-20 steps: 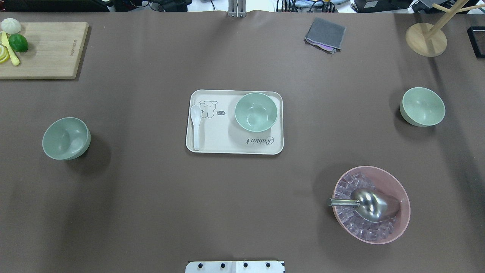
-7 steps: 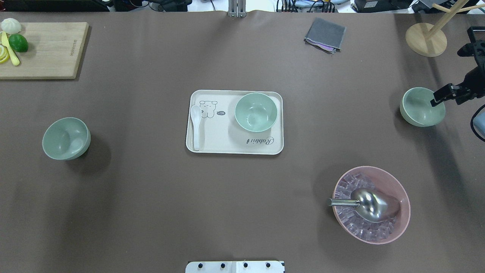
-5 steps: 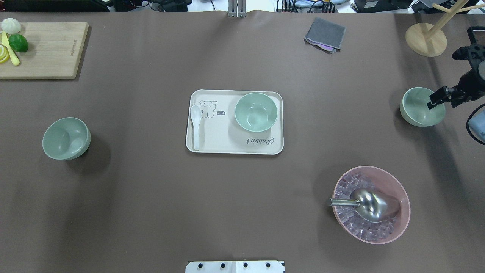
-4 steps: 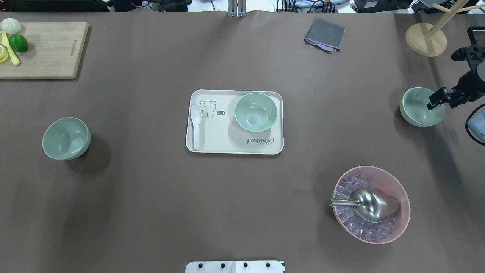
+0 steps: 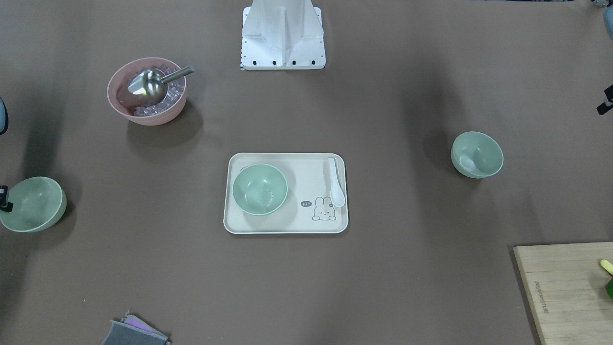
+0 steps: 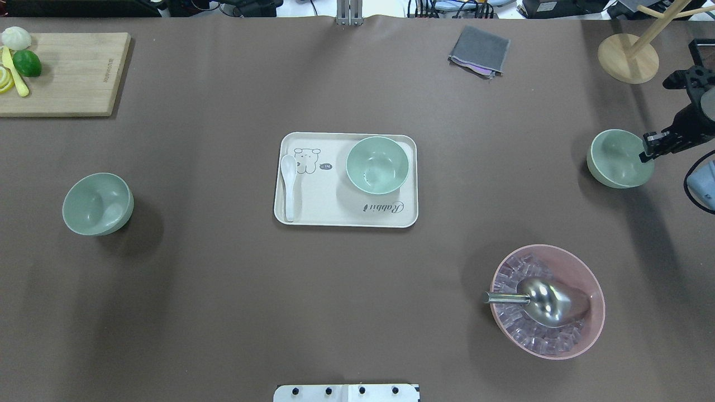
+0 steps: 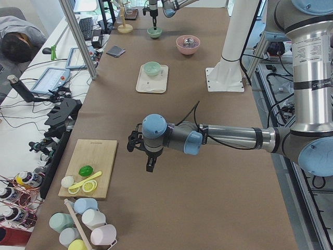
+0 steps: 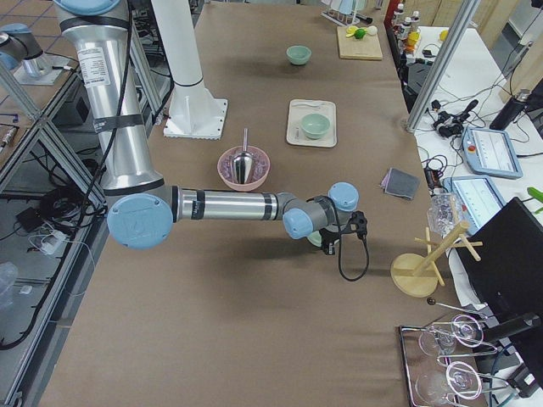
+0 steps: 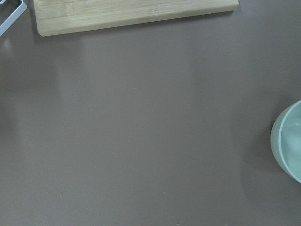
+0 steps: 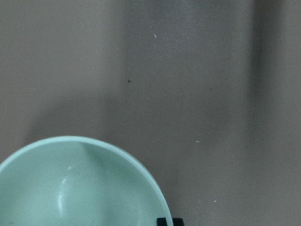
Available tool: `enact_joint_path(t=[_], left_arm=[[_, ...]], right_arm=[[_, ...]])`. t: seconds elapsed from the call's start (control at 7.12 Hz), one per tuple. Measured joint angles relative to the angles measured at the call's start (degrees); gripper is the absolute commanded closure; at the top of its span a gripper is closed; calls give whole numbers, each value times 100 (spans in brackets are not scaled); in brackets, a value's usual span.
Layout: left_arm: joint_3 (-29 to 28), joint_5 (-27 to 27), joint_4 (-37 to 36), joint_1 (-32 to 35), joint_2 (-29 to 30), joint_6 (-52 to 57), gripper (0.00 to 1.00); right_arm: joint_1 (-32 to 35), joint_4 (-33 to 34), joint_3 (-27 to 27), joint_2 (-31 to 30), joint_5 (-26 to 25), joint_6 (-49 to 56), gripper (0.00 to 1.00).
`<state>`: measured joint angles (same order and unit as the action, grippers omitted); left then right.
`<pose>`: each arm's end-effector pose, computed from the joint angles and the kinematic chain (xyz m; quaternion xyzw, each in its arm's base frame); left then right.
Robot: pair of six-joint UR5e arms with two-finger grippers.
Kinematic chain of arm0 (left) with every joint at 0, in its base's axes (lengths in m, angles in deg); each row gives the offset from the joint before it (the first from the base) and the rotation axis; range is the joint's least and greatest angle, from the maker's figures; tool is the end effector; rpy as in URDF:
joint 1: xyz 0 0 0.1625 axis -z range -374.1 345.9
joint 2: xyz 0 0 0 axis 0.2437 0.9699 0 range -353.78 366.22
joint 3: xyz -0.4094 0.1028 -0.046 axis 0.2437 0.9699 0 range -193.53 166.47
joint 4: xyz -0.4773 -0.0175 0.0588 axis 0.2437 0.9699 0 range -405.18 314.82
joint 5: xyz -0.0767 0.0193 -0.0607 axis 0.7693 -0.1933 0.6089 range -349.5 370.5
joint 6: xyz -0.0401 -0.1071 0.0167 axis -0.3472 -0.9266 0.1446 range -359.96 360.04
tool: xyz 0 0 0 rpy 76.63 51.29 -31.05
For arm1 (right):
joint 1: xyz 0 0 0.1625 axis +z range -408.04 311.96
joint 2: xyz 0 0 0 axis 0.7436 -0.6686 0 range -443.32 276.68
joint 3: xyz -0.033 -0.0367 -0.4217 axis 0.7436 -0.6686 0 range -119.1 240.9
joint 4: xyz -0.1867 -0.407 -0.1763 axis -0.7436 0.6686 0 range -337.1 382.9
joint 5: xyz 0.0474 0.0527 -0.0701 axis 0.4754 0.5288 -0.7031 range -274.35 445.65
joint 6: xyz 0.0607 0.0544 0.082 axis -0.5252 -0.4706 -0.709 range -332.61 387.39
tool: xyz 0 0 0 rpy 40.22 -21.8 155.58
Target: Stack green bowls together
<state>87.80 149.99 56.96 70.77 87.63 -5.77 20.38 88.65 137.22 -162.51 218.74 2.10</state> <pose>0.0007 -0.5161 0.6072 0.0775 0.4243 0.0489 0.9009 -0.1941 -0.6384 0.6451 0.0149 -0.3997 -0.0385 0.9157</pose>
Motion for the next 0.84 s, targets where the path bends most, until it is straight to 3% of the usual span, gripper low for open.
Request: enact_joint_path(t=[0.42, 0.84], left_arm=[[-14, -18, 189, -323, 97, -772, 3], [-97, -242, 217, -1267, 437, -1914, 6]], right_arm=[[-14, 260, 581, 391, 301, -1083, 100], [-676, 392, 1122, 1253, 458, -3440, 100]])
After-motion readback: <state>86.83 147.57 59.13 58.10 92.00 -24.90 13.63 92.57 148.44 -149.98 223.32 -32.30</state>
